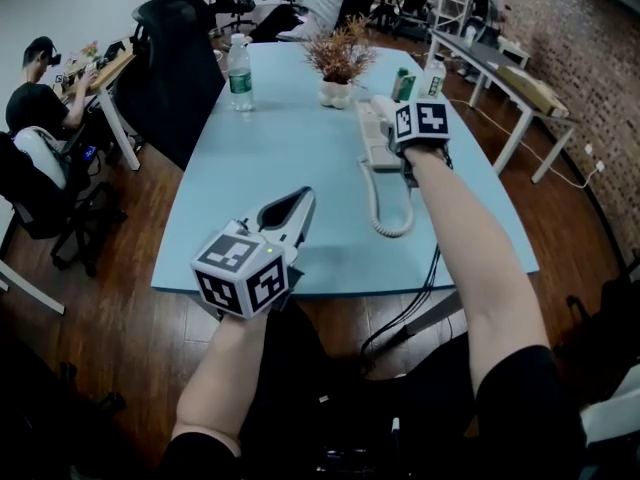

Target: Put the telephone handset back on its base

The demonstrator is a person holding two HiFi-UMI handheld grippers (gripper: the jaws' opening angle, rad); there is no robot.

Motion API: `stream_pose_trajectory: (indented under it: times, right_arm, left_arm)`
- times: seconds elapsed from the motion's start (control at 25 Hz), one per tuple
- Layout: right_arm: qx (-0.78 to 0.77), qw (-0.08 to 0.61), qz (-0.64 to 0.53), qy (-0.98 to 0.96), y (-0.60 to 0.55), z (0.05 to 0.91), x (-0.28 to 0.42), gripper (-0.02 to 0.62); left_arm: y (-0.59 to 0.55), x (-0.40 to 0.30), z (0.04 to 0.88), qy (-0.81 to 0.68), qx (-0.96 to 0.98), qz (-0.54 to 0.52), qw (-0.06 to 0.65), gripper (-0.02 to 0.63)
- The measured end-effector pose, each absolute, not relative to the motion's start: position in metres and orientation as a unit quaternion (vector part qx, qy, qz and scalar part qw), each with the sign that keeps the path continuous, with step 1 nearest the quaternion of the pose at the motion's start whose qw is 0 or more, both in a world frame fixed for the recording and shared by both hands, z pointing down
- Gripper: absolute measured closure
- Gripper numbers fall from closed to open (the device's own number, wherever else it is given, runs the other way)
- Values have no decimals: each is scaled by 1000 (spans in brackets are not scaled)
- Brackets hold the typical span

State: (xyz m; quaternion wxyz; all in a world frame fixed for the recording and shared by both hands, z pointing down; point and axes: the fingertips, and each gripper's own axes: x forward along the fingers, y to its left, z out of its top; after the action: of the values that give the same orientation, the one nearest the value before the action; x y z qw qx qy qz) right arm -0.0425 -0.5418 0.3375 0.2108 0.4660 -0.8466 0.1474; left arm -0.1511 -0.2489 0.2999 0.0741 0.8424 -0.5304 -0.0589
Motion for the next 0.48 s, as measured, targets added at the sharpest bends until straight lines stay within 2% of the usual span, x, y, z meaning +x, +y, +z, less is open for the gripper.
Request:
stream_pose_trajectory:
  times: [0.48]
  right_arm:
    - [496,216,166,-825,-568,341,-82,360]
  left_arm:
    - [-250,-167,298,-539,835,-69,80,609]
